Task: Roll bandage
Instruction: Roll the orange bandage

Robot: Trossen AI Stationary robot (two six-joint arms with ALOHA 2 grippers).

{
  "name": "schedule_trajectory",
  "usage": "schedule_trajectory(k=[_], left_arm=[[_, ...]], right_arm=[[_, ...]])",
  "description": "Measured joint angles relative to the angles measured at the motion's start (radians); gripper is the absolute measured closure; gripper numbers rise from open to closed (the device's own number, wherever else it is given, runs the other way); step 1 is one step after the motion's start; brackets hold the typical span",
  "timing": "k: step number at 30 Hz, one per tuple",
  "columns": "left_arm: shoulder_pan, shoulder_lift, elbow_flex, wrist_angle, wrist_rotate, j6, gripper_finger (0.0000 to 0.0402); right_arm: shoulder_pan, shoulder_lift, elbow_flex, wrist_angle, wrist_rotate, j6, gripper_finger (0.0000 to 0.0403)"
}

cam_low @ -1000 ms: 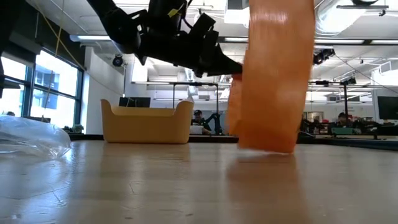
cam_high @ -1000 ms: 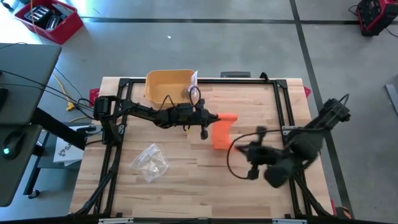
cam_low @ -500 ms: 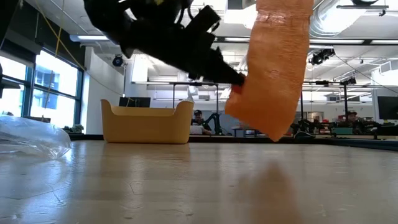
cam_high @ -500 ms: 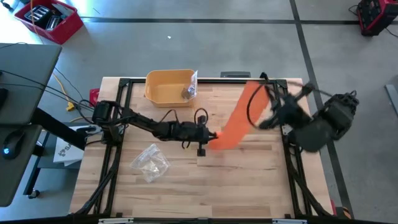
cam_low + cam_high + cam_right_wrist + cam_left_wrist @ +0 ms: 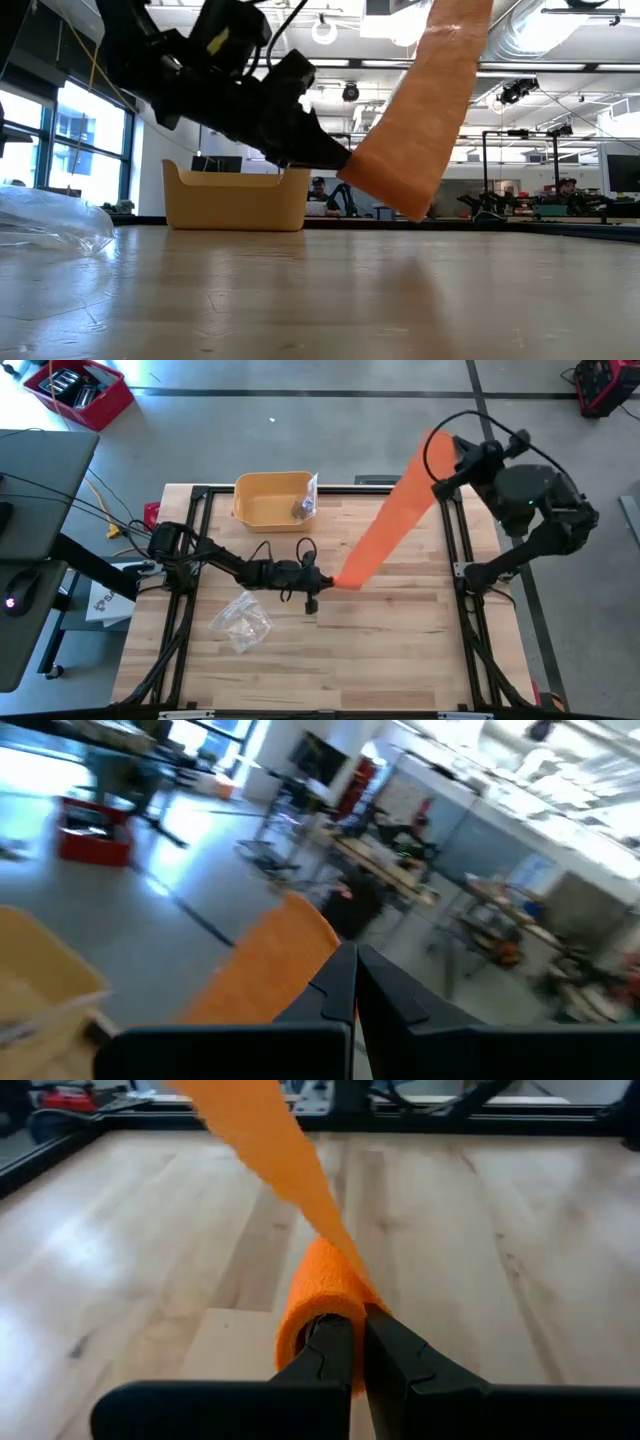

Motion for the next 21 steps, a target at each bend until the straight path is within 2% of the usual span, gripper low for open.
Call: schedule_trajectory(k=[4, 9, 12, 16, 21], left_arm=[[0.036, 0.026, 0.008, 0.003, 0.093, -0.027, 0.0398], [0.029, 0.071, 0.027, 0.013, 0.245, -0.081, 0.0398], [-0.002, 0.086, 0.029, 0.03, 0.281, -0.085, 0.0398], [-0.037, 0.071, 0.029, 0.034, 0.287, -0.086, 0.0398], [-0.061, 0.064, 0.029, 0.025, 0.293, -0.086, 0.0398]], right_arm=[[-0.007, 0.034, -0.003, 0.242, -0.118, -0.199, 0.0403], [-0.049, 0.09, -0.004, 0.628, -0.119, -0.597, 0.0403], [-0.125, 0.101, -0.004, 0.768, -0.112, -0.757, 0.0403], [-0.261, 0.091, -0.004, 0.72, -0.155, -0.734, 0.0403], [-0.429, 0.085, -0.003, 0.427, -0.345, -0.458, 0.0403]])
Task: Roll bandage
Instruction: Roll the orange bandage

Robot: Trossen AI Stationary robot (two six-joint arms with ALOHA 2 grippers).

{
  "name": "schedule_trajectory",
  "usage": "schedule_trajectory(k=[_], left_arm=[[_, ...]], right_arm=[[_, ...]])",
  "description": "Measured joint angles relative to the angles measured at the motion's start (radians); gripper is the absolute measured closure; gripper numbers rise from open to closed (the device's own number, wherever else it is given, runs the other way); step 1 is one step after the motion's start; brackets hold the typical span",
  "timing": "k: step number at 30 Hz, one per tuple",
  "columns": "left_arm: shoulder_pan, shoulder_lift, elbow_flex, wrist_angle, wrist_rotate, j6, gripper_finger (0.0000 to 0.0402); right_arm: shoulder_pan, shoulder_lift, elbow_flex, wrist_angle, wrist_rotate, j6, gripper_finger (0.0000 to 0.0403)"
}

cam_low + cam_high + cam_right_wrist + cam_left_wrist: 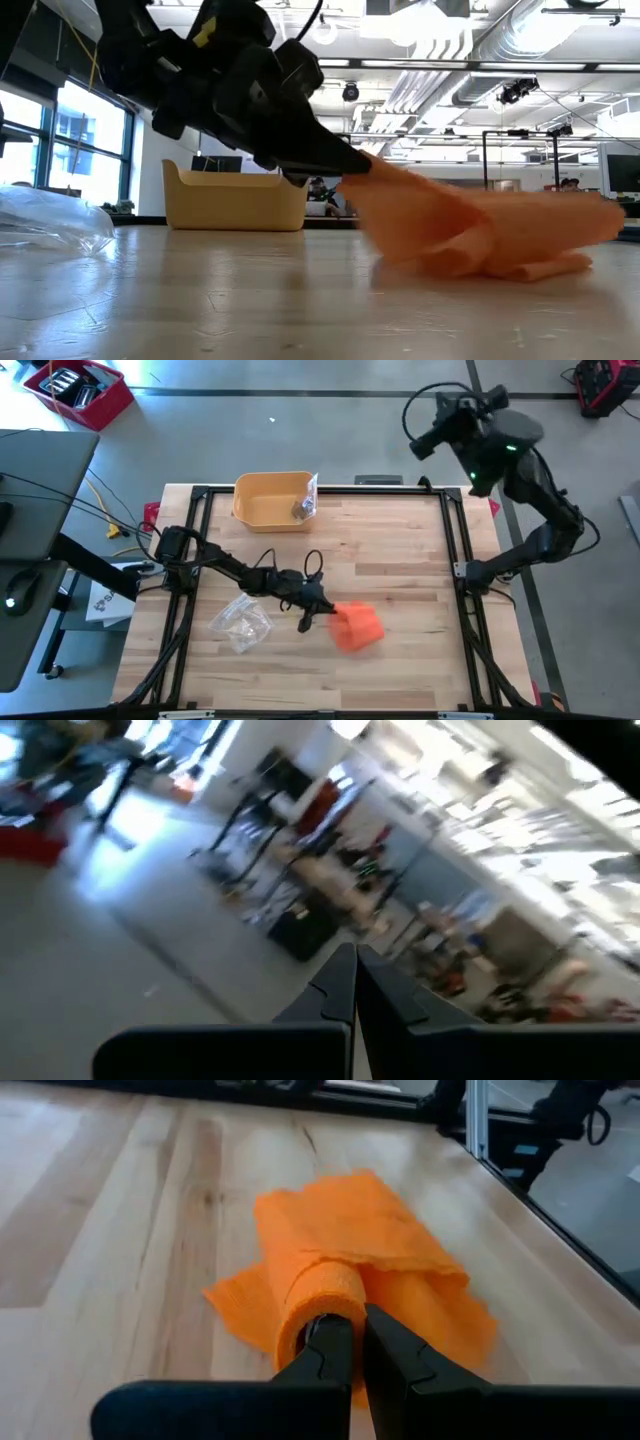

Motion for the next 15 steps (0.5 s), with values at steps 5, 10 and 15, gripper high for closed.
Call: schedule_trajectory(k=[5, 10, 15], left_arm=[[0.001, 0.0, 0.0, -0.008, -0.01, -0.01, 0.0398], [0.001, 0.0, 0.0, -0.007, -0.012, -0.01, 0.0398], [0.002, 0.0, 0.0, -0.011, -0.036, -0.012, 0.0398]], right_arm=[[-0.138, 0.024, 0.0, -0.383, -0.365, 0.327, 0.0403], [-0.159, 0.063, -0.09, -0.667, -0.882, 0.484, 0.0402], [-0.024, 0.054, -0.397, -0.689, -1.292, 0.533, 0.0402]])
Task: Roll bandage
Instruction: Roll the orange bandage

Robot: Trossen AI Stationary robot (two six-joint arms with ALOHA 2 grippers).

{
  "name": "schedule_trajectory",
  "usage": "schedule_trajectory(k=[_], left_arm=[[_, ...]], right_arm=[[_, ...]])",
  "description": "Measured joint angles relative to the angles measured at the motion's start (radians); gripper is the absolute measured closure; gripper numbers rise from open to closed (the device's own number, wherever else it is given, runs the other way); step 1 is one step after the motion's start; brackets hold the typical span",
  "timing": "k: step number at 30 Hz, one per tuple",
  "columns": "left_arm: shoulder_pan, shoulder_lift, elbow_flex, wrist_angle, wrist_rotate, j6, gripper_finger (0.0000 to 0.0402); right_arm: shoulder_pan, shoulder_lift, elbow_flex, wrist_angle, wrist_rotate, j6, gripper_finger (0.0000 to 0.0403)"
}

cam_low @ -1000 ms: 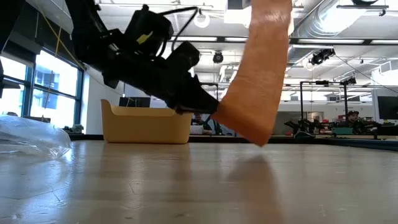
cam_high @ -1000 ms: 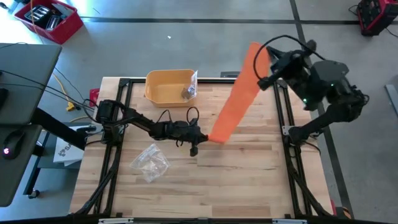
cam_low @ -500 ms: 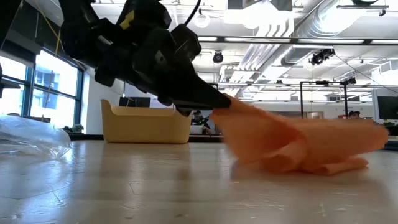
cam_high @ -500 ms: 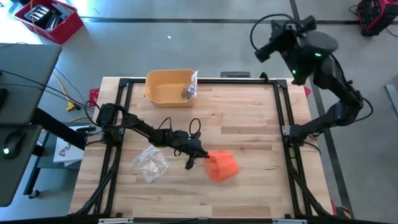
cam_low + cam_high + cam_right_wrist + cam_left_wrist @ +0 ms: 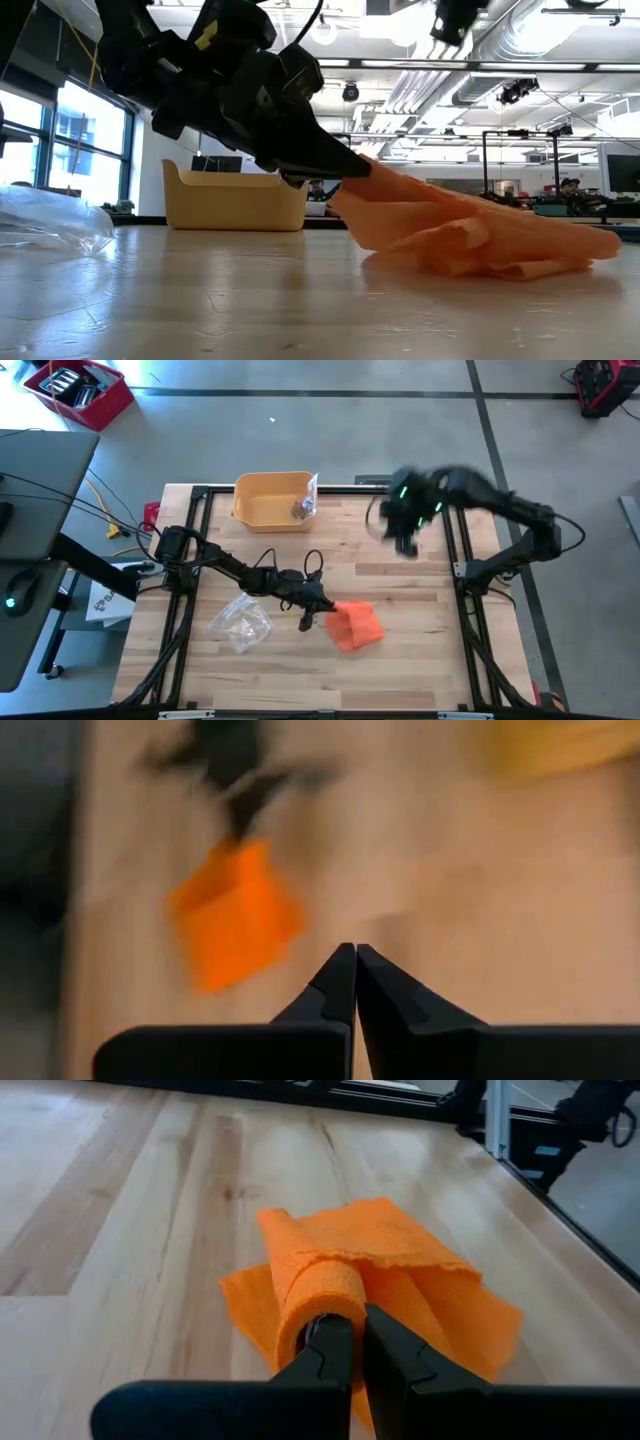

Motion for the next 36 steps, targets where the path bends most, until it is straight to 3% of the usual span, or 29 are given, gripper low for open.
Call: schedule_trajectory(k=[8, 11, 14, 20, 23, 27, 31, 36], left_arm=[[-0.002, 0.0, 0.0, -0.014, -0.013, -0.025, 0.0398], [0.012, -0.032, -0.002, -0.014, 0.035, -0.088, 0.0398], [0.04, -0.112, 0.0, -0.007, 0.098, -0.14, 0.0398], [0.069, -0.234, 0.0, -0.061, 0.129, -0.086, 0.0398], [0.075, -0.245, 0.0, -0.079, 0.118, -0.079, 0.0398], [0.069, -0.238, -0.001, -0.089, 0.105, -0.078, 0.0398], [0.058, -0.237, -0.001, -0.13, 0.099, -0.075, 0.0398], [0.053, -0.237, -0.001, -0.133, 0.089, -0.066, 0.0398]], right_arm=[[0.317, -0.034, -0.513, 0.48, 0.084, 0.194, 0.0403], [0.402, -0.038, -0.622, 0.611, 0.21, 0.349, 0.0403], [0.502, -0.059, -0.694, 0.617, 0.367, 0.523, 0.0403], [0.706, -0.089, -0.838, 0.701, 0.673, 0.946, 0.0402], [0.775, -0.084, -0.949, 0.869, 0.693, 1.05, 0.0396], [0.83, -0.083, -1.115, 1.065, 0.642, 1.205, 0.036], [0.882, -0.084, -1.255, 1.363, 0.634, 1.22, 0.0296], [0.914, -0.076, -1.326, 1.639, 0.768, 0.991, 0.0222]])
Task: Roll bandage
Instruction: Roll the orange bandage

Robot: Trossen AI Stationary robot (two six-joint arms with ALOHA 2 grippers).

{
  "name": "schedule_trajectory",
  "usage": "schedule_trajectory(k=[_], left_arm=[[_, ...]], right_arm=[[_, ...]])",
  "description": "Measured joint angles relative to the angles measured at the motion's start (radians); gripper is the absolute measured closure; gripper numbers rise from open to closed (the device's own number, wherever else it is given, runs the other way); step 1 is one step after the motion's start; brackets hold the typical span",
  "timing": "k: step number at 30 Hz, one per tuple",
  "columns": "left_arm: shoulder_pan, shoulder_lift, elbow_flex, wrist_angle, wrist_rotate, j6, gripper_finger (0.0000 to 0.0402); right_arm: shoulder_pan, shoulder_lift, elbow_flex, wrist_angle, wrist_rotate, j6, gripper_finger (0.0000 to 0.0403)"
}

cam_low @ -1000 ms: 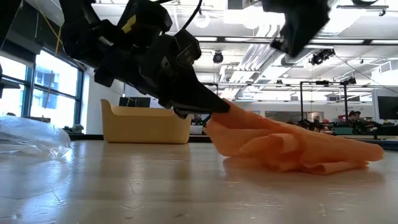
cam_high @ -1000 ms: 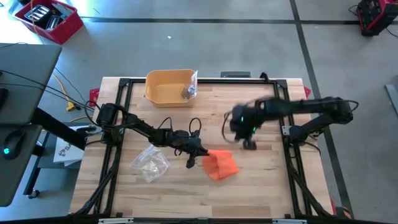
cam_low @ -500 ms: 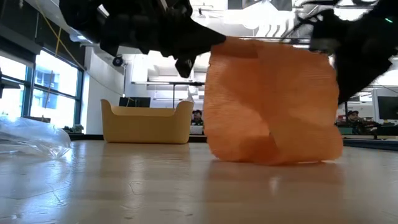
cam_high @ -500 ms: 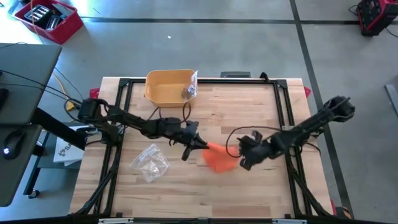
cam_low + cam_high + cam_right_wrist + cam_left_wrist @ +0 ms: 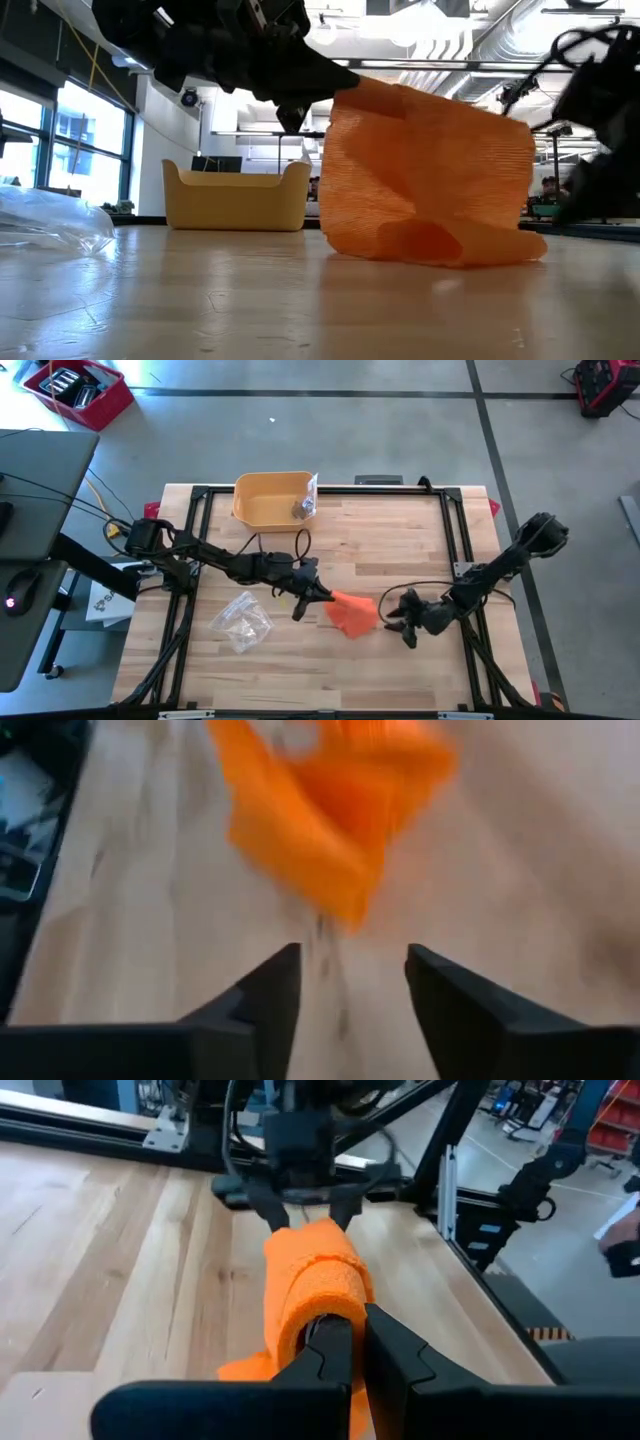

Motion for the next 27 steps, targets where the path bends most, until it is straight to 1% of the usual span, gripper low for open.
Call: schedule_trajectory(k=[3, 5, 7, 9, 10, 14, 16, 18, 22, 23, 24, 27], left_arm=[[0.0, 0.0, 0.0, -0.004, -0.021, 0.001, 0.0398], [0.0, 0.0, 0.0, -0.007, -0.038, 0.001, 0.0398], [0.0, 0.0, 0.0, -0.013, -0.047, 0.001, 0.0398], [0.0, 0.0, 0.0, -0.012, -0.048, 0.001, 0.0398], [0.0, 0.0, 0.0, -0.012, -0.048, 0.002, 0.0398], [0.0, 0.0, 0.0, -0.012, -0.049, 0.016, 0.0398], [0.0, 0.0, 0.0, -0.012, -0.05, 0.017, 0.0398], [0.0, 0.0, 0.0, -0.012, -0.051, 0.017, 0.0398], [0.0, 0.0, 0.0, -0.025, -0.082, 0.017, 0.0398], [0.001, 0.0, 0.0, -0.032, -0.097, 0.017, 0.0398], [0.002, 0.0, 0.0, -0.039, -0.114, 0.018, 0.0398], [0.003, 0.0, 0.0, -0.062, -0.147, 0.037, 0.0398]], right_arm=[[-0.01, 0.004, 0.022, 0.018, 0.099, -0.131, 0.0204], [-0.019, 0.004, 0.05, 0.036, 0.113, -0.234, 0.0202], [-0.023, 0.004, 0.078, 0.057, 0.095, -0.323, 0.0203], [-0.029, 0.004, 0.104, 0.055, 0.057, -0.375, 0.0205], [-0.032, 0.004, 0.115, 0.052, 0.043, -0.387, 0.0206], [-0.048, 0.026, 0.13, 0.039, 0.044, -0.385, 0.0216], [-0.059, 0.051, 0.144, 0.053, 0.044, -0.386, 0.0234], [-0.066, 0.077, 0.166, 0.057, 0.044, -0.369, 0.0267], [-0.073, 0.112, 0.234, 0.053, 0.044, -0.382, 0.0369], [-0.073, 0.112, 0.258, 0.054, 0.044, -0.406, 0.0385], [-0.073, 0.112, 0.285, 0.054, 0.044, -0.438, 0.0391], [-0.073, 0.095, 0.387, 0.048, 0.072, -0.557, 0.0389]])
